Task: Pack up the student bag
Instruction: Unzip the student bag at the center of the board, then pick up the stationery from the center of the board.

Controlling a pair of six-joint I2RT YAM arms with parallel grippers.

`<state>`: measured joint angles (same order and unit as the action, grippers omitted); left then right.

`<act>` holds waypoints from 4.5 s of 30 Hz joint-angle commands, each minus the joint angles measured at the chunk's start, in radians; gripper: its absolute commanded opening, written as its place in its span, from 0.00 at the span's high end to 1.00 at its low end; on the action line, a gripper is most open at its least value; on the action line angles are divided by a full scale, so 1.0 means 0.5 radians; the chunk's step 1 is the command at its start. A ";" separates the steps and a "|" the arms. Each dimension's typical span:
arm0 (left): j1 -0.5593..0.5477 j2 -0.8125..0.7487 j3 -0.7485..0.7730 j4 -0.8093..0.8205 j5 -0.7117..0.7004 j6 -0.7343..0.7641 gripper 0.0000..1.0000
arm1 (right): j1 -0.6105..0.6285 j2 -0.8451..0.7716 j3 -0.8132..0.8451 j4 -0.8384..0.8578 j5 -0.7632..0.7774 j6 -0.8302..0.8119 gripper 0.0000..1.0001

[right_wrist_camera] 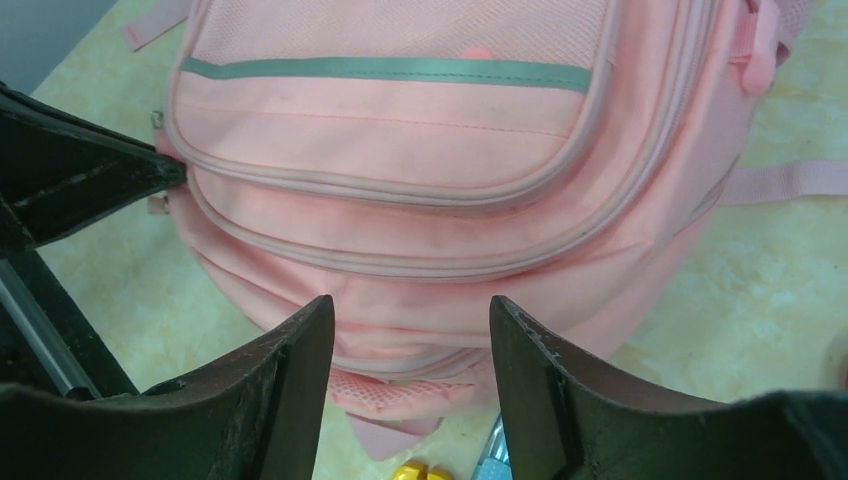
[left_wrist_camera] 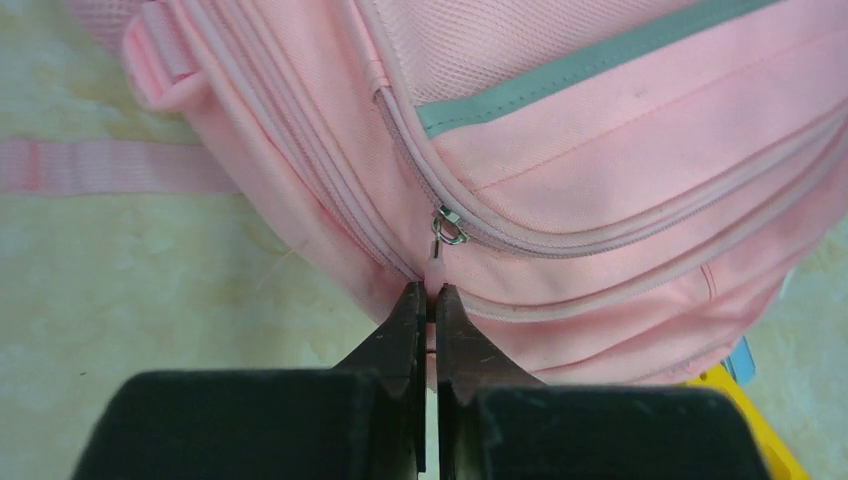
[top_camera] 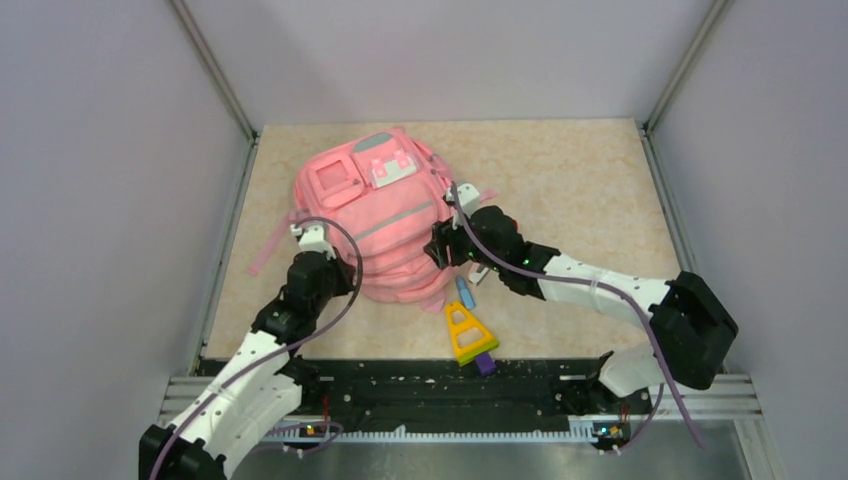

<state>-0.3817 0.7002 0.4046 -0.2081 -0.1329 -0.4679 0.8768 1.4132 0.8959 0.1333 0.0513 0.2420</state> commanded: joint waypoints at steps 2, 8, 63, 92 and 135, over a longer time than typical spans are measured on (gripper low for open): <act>0.018 0.031 0.144 -0.084 -0.465 -0.083 1.00 | -0.053 0.088 -0.032 0.046 0.082 0.091 0.41; 0.023 0.229 0.272 -0.092 -0.540 -0.061 1.00 | -0.105 0.293 0.017 0.071 0.167 0.181 0.37; -0.328 0.981 1.301 -0.721 0.044 1.015 0.32 | -0.364 0.468 0.349 -0.071 -0.272 -0.160 1.00; -0.331 1.104 1.268 -0.432 -0.649 0.904 0.32 | -0.367 0.485 0.313 -0.002 -0.453 -0.092 1.00; -0.547 1.163 1.021 0.165 -1.058 1.264 1.00 | -0.402 0.489 0.300 0.081 -0.678 0.027 1.00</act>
<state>-0.6624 1.3327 0.8619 -0.2146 -0.5514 0.1558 0.6842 1.6810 1.0210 0.1310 -0.2558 0.2584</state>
